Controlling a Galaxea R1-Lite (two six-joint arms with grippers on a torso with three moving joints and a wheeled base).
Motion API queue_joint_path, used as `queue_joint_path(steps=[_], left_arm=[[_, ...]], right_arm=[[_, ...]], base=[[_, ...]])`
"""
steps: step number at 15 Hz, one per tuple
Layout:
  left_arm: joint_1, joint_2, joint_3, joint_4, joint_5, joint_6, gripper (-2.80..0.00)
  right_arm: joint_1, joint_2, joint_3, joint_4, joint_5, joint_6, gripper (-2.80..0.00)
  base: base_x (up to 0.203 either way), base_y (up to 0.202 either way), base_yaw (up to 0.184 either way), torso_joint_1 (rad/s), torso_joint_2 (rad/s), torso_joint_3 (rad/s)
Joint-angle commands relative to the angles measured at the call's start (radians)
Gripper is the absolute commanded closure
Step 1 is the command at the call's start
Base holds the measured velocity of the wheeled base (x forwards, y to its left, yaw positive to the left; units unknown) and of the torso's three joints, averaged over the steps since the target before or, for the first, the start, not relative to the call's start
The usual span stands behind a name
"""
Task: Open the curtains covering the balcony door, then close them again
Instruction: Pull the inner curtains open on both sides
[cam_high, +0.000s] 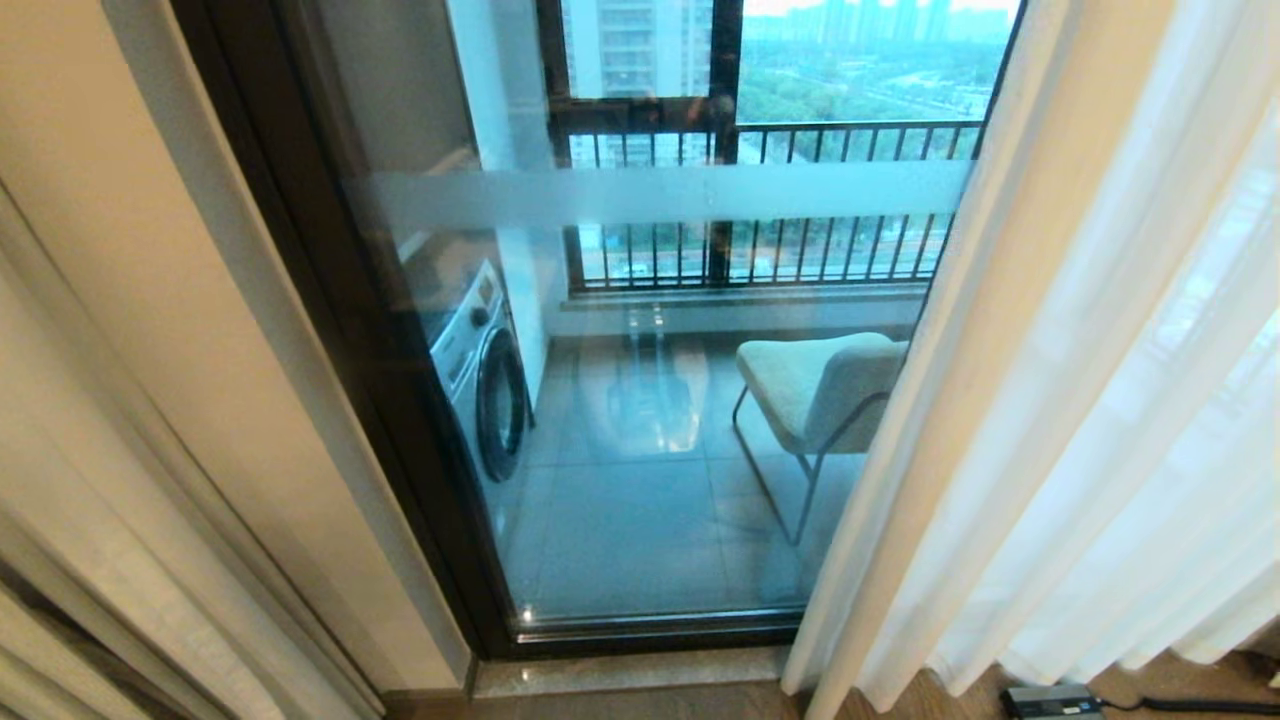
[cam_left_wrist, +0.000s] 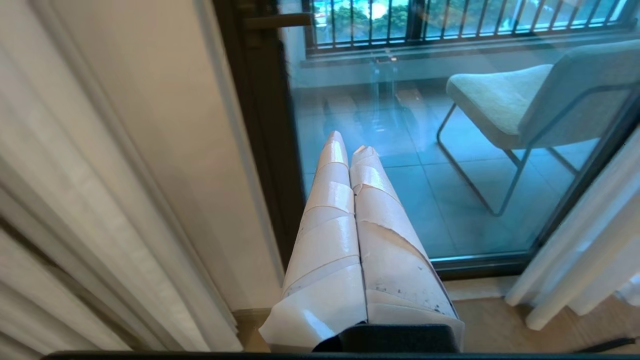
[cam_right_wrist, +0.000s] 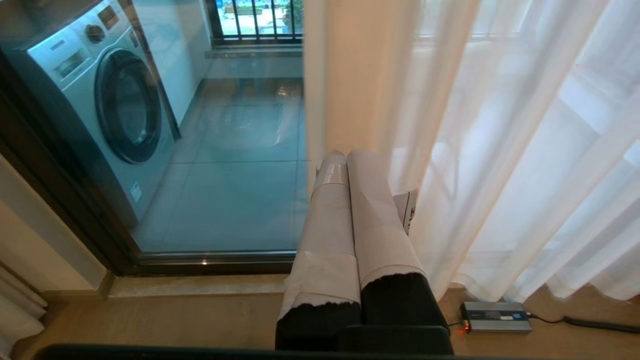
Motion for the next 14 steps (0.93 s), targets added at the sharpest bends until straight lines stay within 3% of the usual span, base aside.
queue_joint_path(steps=[1,14], left_arm=[[0.001,-0.001,0.0,0.0,0.0,0.0,0.0],[0.001,-0.001,0.0,0.0,0.0,0.0,0.0]], right_arm=[[0.0,0.0,0.0,0.0,0.001,-0.001,0.0],[0.0,0.0,0.0,0.0,0.001,-0.001,0.0]], base=[[0.0,-0.19,0.0,0.002,0.0,0.005],[0.0,-0.186,0.0,0.003,0.0,0.001]])
